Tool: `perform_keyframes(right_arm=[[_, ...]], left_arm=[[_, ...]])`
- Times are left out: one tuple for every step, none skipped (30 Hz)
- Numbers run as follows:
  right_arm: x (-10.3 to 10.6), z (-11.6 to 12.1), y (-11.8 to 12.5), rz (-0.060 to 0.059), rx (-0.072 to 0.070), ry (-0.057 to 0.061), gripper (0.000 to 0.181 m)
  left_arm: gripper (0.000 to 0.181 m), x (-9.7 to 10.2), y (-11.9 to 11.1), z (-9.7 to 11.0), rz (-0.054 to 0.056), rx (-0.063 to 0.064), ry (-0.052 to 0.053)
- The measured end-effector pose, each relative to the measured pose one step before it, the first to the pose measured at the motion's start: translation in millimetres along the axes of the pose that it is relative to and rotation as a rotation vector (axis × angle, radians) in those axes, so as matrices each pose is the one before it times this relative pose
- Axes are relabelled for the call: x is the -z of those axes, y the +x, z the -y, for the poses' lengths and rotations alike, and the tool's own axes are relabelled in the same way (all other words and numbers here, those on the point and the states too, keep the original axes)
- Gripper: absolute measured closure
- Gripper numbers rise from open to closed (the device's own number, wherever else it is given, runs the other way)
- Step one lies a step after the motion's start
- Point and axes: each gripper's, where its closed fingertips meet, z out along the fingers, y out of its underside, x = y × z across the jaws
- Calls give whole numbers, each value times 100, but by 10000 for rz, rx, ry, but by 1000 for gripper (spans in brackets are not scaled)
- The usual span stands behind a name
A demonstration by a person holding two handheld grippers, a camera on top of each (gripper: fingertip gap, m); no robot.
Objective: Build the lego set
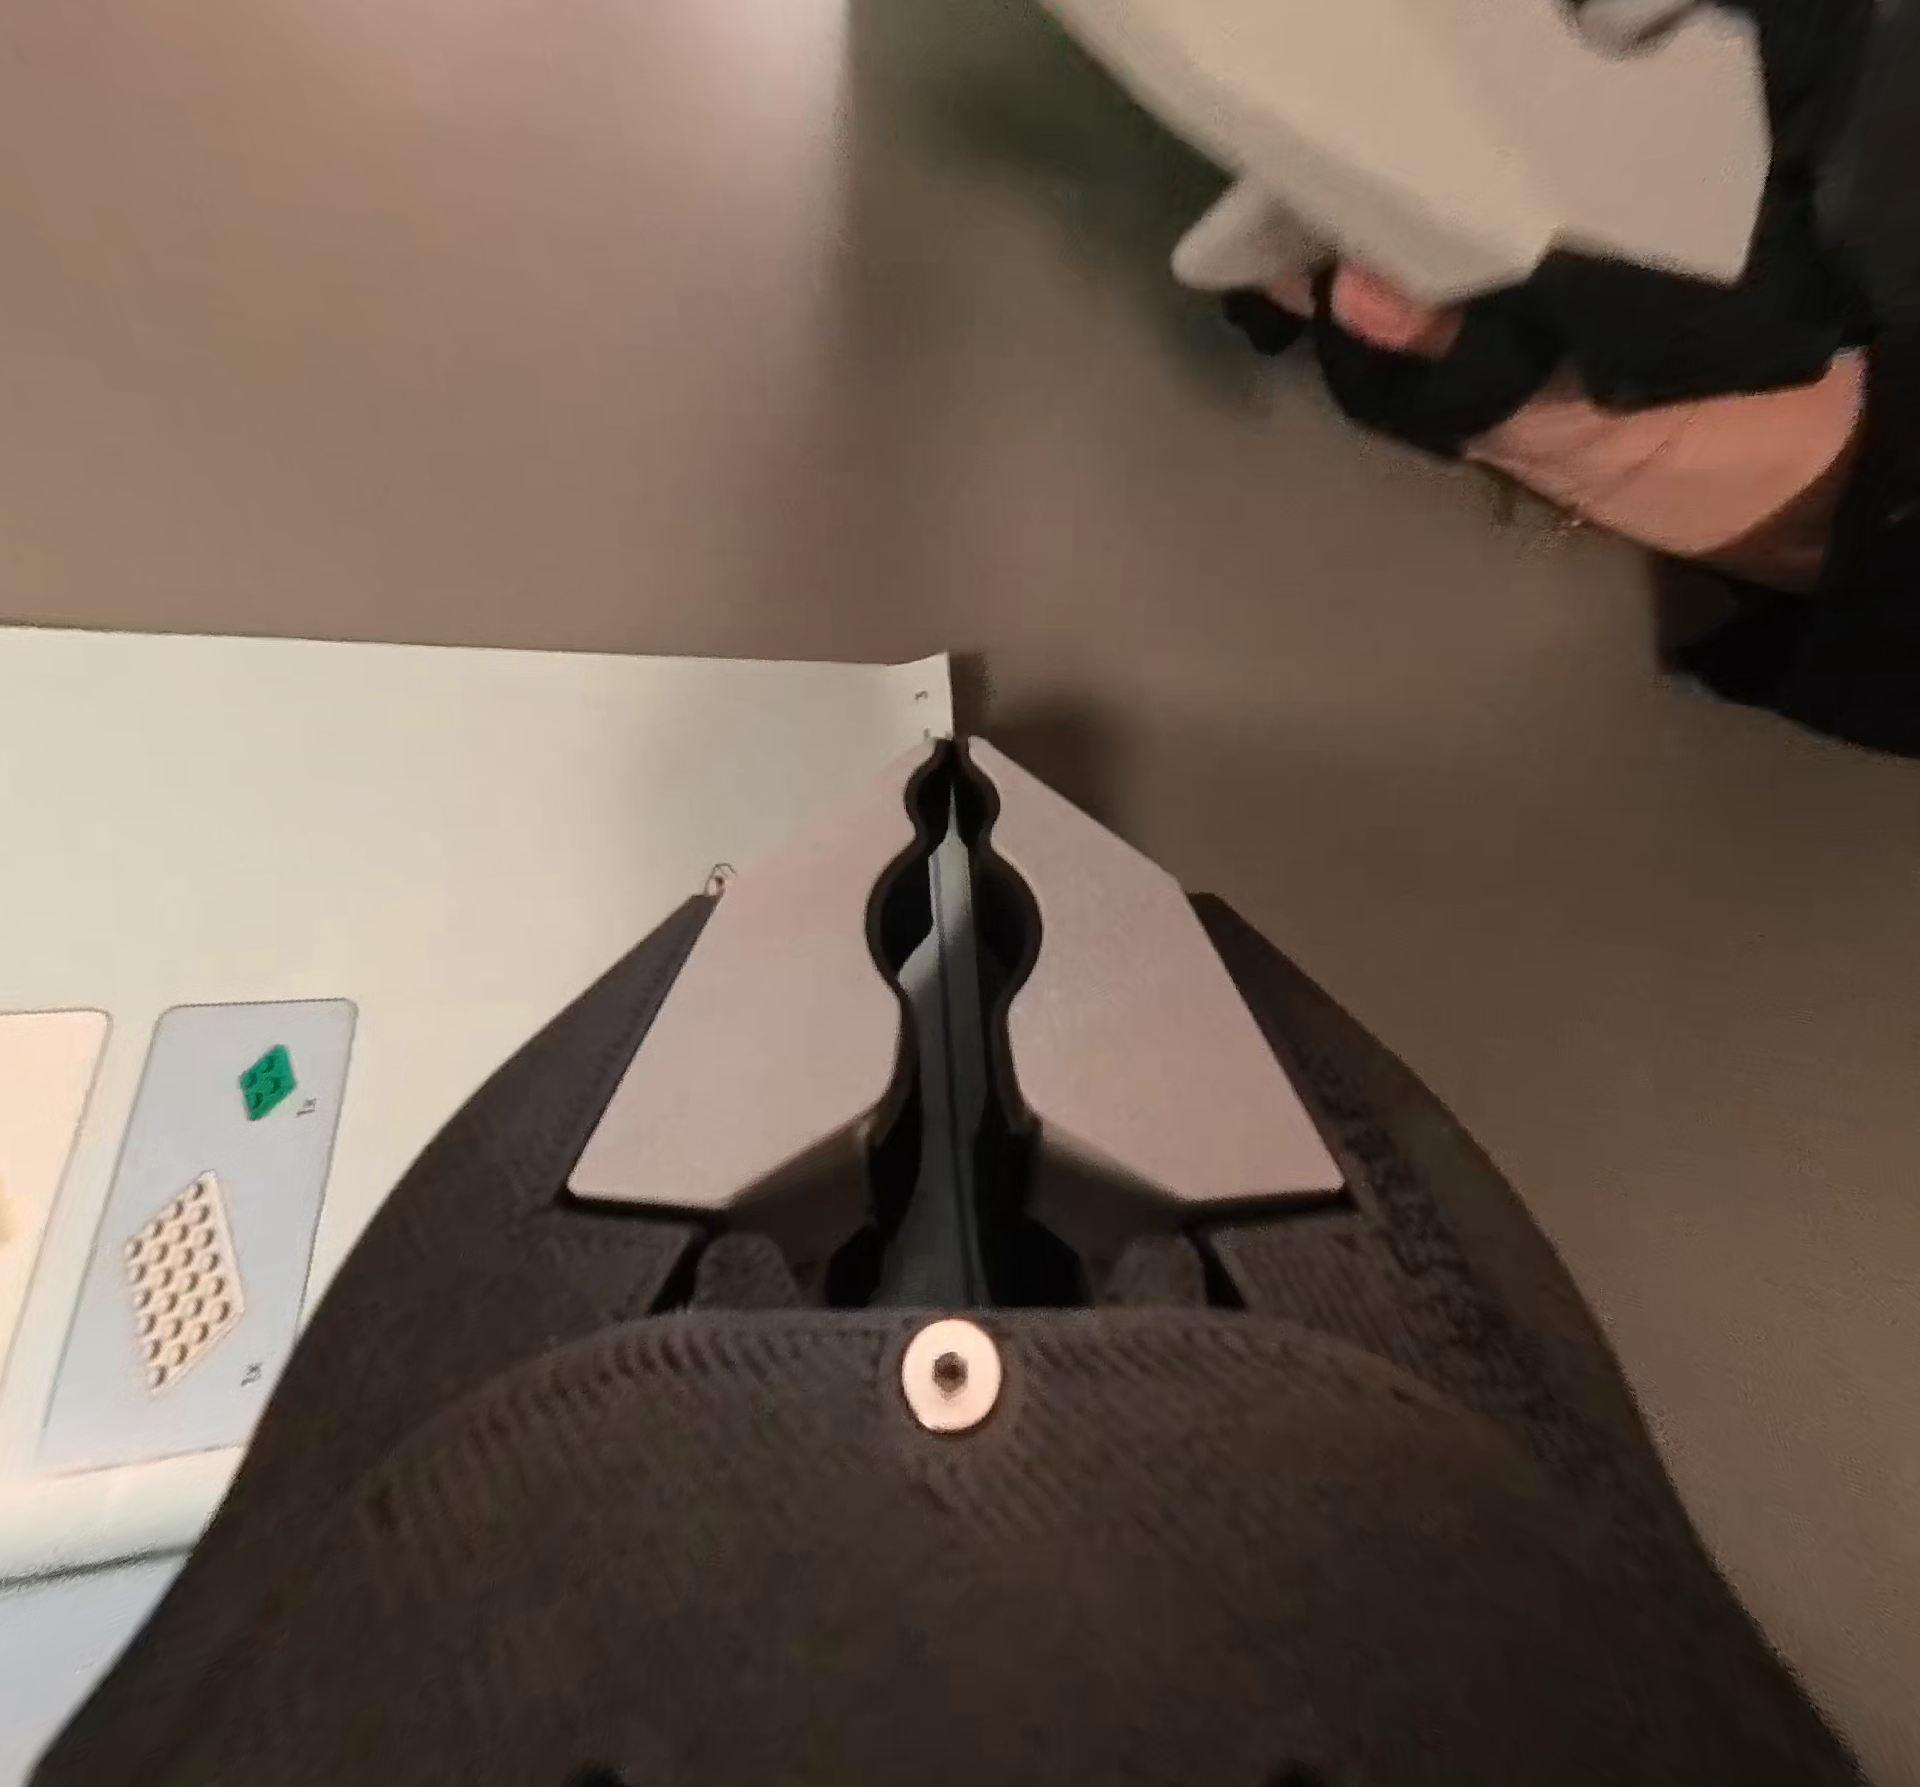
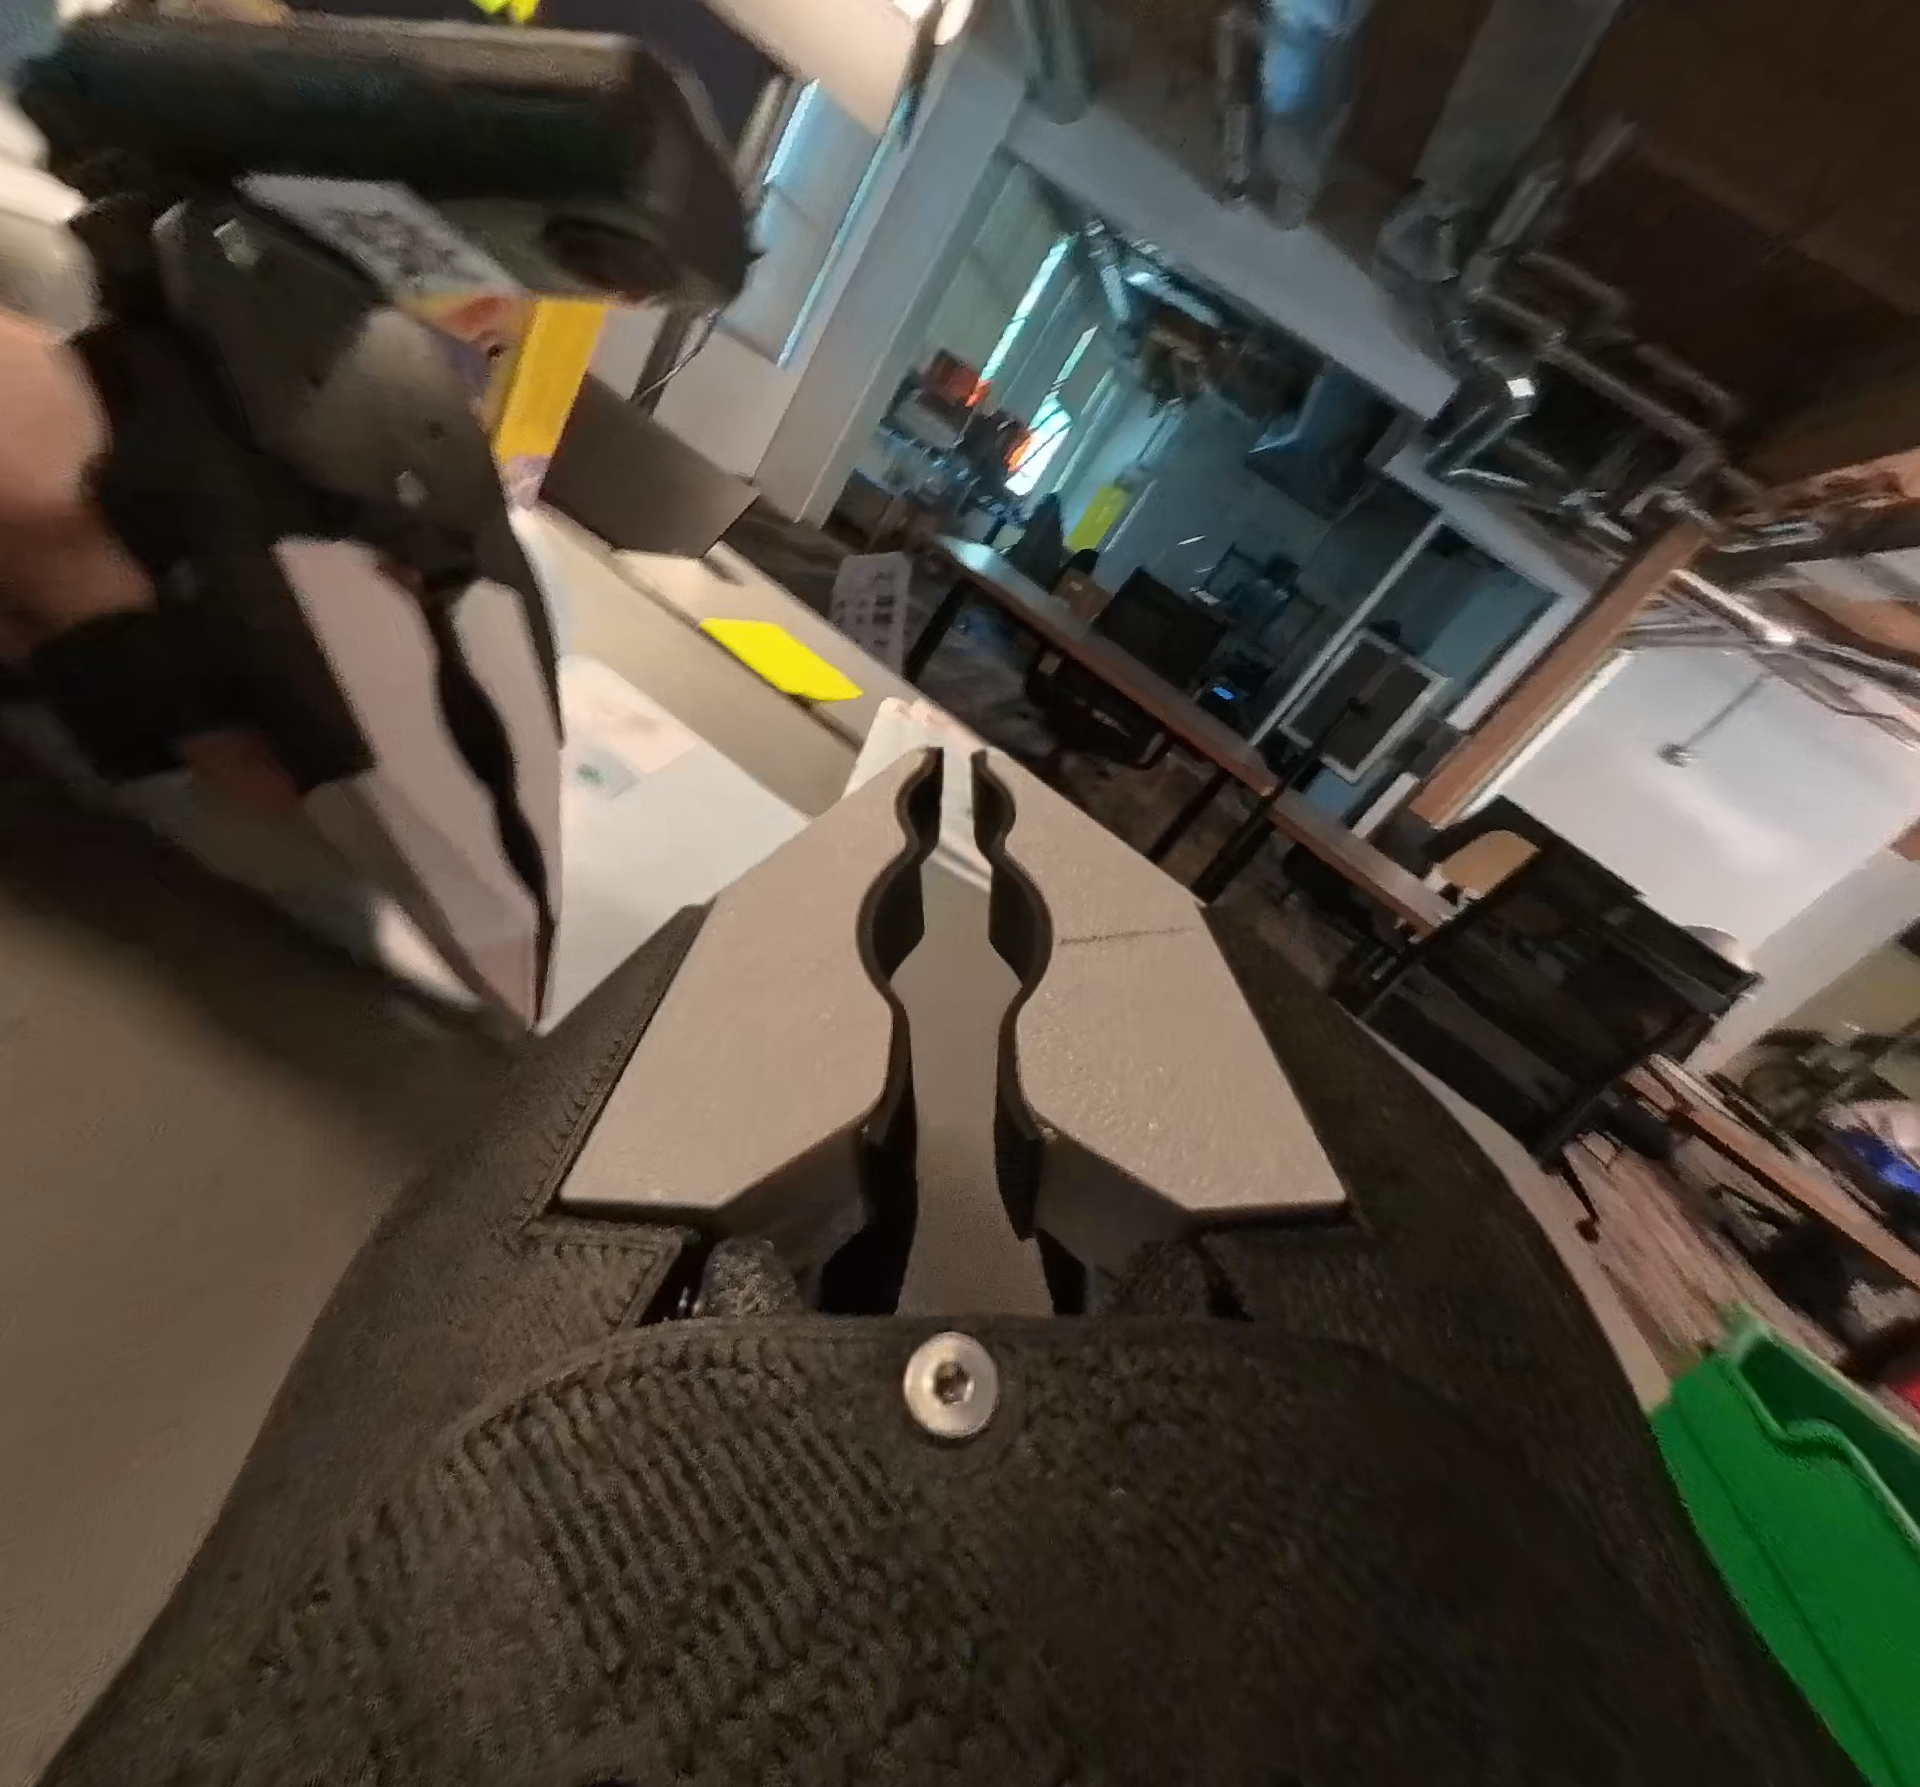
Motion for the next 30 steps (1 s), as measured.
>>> perform_keyframes(right_arm=[[-132, -514, -855, 620, 202, -304, 177], [-112, -507, -760, 545, 165, -313, 177], [-70, -366, -634, 442, 147, -258, 177], [-38, -305, -729, 502, 125, -239, 177], [-60, -387, -682, 479, 64, -285, 177], [-84, -484, -715, 517, -12, -341, 177], [-112, -572, -884, 661, -118, -362, 177], [-145, -689, -897, 671, -207, -419, 177], [-151, -684, -574, 447, -170, -399, 175], [-156, -532, -435, 323, -91, -295, 174], [-141, -447, -393, 276, -69, -267, 173], [-130, -278, -306, 224, -26, -216, 169], [-83, -99, -297, 191, -29, -106, 168], [-54, -64, -189, 119, -22, -74, 167], [-57, -48, -91, 53, -17, -59, 166], [-45, -42, -81, 57, -27, -42, 166], [-25, 34, -73, 74, -77, -7, 166], [-38, 28, -98, 101, -97, -10, 166], [-49, 34, -96, 99, -98, -15, 166], [-47, 55, -90, 86, -77, -7, 166], [-49, 29, -33, 36, -51, -10, 166], [-33, 13, 1, 1, -42, -11, 166], [-16, -6, 35, -11, -42, -8, 165], [-6, -5, 49, -10, -40, -7, 164], [-6, -18, 62, -10, -48, -12, 164], [-11, -27, 57, -9, -47, -13, 163], [-10, -8, 24, 2, -33, -6, 163], [0, -10, 11, 11, -22, -5, 163], [2, -6, 16, 2, -18, -4, 163], [-10, -5, 9, -1, -16, -4, 162]], left_arm=[[181, 85, -115, 98, -218, 403, 78], [181, 92, -108, 92, -247, 427, 82], [181, 89, -74, 98, -261, 405, 75], [181, 91, -40, 74, -262, 373, 60], [181, 84, 15, 73, -253, 305, 53], [181, 55, 19, 44, -216, 248, 33], [181, 26, 7, -2, -169, 215, -3], [181, 6, 34, -11, -154, 162, -23], [181, 3, 24, -6, -144, 161, -24], [181, 7, -5, 0, -144, 216, -19], [181, 22, -35, 3, -168, 306, -21], [181, 17, 24, -10, -212, 312, -41], [181, 18, 40, -20, -192, 242, -44], [181, 0, 7, -1, -130, 188, -38], [181, -7, 19, -28, -80, 92, -47], [181, -17, -11, -18, -15, 28, -26], [181, -12, 9, -18, 10, -13, -9], [181, 4, 7, -27, 6, -12, 3], [181, 6, 6, -1, -2, 18, 12], [181, 6, 7, -5, -15, 21, 1], [181, 5, 29, -19, -28, 19, -10], [181, 10, 12, -7, -40, 53, -8], [181, 4, 12, -2, -42, 67, -6], [181, 10, -7, 17, -29, 62, 4], [181, 2, 0, 22, -16, 48, 8], [181, 9, -22, 6, 3, 20, 10], [181, -2, -2, -1, 7, 4, 5], [181, -9, -9, 3, 9, -1, 1], [181, -3, -3, 7, 3, 2, 5], [181, 11, -2, 11, 1, 10, 10]])
